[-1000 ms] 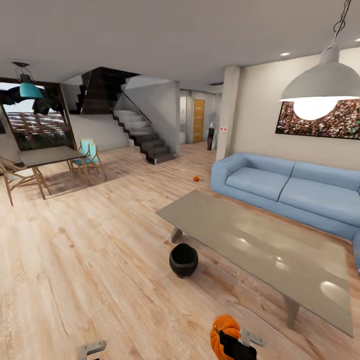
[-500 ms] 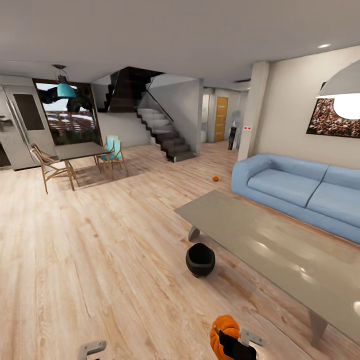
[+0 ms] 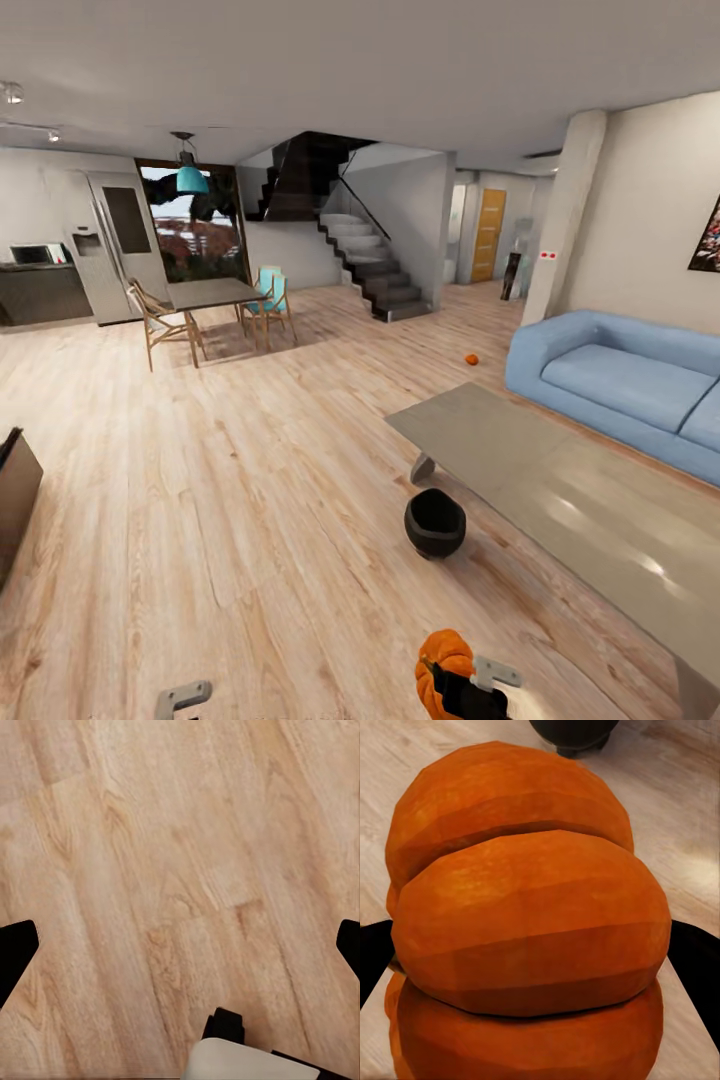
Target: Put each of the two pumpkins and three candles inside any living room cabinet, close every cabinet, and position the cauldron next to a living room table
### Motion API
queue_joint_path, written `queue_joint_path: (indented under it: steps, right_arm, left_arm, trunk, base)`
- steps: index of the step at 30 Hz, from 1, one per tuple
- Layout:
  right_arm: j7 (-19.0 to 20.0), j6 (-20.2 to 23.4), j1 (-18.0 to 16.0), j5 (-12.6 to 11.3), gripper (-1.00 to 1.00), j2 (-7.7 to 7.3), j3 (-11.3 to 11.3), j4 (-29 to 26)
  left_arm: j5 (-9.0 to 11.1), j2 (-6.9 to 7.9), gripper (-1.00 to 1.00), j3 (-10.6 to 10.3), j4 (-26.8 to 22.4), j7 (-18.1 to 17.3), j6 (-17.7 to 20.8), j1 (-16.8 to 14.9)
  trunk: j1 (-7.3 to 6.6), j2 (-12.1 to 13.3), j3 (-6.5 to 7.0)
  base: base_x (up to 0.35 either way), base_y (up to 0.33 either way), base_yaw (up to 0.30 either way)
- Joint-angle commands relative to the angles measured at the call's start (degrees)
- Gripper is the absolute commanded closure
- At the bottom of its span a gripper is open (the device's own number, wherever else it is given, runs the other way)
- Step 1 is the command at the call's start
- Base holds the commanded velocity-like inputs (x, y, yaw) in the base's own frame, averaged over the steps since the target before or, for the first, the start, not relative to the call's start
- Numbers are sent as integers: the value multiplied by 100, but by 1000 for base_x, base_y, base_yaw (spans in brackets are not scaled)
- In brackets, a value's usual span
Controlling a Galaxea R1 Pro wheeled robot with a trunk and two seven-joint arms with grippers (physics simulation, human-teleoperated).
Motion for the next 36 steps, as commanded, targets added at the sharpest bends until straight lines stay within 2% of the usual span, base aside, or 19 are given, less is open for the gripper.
queue_joint_path:
  steps: [1,36]
  right_arm:
    - [-42,-17,-6,-14,100,4,43,-6]
    - [-43,-17,-7,-2,100,15,43,-5]
  left_arm:
    - [37,6,-100,-48,-17,36,35,-1]
    - [37,2,-100,-48,-10,36,35,-1]
  trunk:
    - [1,-6,-11]
    - [1,-6,-139]
  base:
    - [0,0,275]
    - [5,0,275]
